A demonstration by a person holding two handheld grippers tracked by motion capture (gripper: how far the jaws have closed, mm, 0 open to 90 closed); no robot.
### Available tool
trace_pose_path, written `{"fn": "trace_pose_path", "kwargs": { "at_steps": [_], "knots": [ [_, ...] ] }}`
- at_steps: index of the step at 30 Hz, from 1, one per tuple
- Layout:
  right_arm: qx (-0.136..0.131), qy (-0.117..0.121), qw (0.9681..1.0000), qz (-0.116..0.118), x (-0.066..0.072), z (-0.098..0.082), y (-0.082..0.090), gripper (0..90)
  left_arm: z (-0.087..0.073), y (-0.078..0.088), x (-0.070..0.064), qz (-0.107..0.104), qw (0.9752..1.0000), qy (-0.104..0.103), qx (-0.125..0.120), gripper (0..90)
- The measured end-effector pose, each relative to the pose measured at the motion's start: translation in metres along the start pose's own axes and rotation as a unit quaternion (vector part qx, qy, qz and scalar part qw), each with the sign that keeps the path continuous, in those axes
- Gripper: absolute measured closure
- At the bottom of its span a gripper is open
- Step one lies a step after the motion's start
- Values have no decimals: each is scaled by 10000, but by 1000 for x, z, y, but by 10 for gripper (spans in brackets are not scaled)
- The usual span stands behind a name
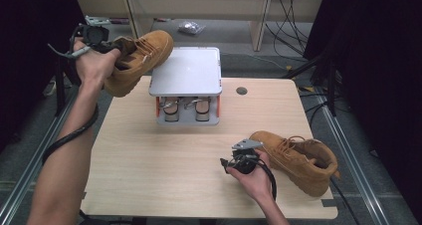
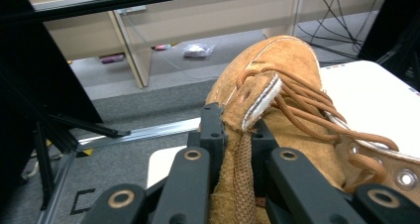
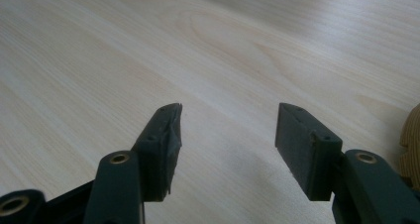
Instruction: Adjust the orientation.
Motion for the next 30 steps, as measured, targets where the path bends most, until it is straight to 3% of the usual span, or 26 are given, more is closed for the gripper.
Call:
{"fn": "trace_pose_path", "kwargs": {
  "at_steps": [1,5,6,8,9,18,20,22,23,25,26,28,30],
  "knots": [
    [94,-112,9999,16,2,0,2,441,1,0,-2,-29,10000,4,6,830],
    [107,-110,9999,23,2,0,2,441,2,-1,-8,-78,10000,-17,19,830],
    [91,14,10000,-16,0,0,1,441,3,-1,-9,-100,9999,-9,35,830],
    [40,38,10000,0,0,-1,0,441,3,-2,-14,-109,9999,-31,45,830],
    [55,-122,9999,51,2,0,1,441,4,-3,-15,-117,9999,-47,63,830],
    [87,-96,9999,54,2,0,2,441,8,-8,-29,-218,9997,-23,129,830],
    [66,34,10000,14,0,-1,1,441,8,-9,-32,-238,9996,-37,149,830],
    [79,14,10000,-30,0,0,2,441,8,-11,-35,-267,9995,-22,179,830],
    [87,-115,9999,0,2,0,2,441,8,-10,-37,-244,9994,19,233,829],
    [72,31,10000,-34,0,-1,2,441,9,-11,-40,-271,9993,18,253,829],
    [85,-53,9999,-5,1,0,2,440,9,-11,-42,-282,9993,13,265,829],
    [76,27,10000,-30,0,-1,2,441,10,-12,-45,-302,9992,10,276,829],
    [90,-111,9999,5,2,-1,2,441,11,-13,-46,-316,9991,15,294,829]
  ]
}}
Point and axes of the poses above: each handheld gripper's, and its own axes: y roughly backward along the jaws, z roughly out of its top, x roughly to its left, the point moved 2 cm from there along -y, roughly forward along the jaws, and after that the axes turned 14 degrees about z, right-handed, at the moved point
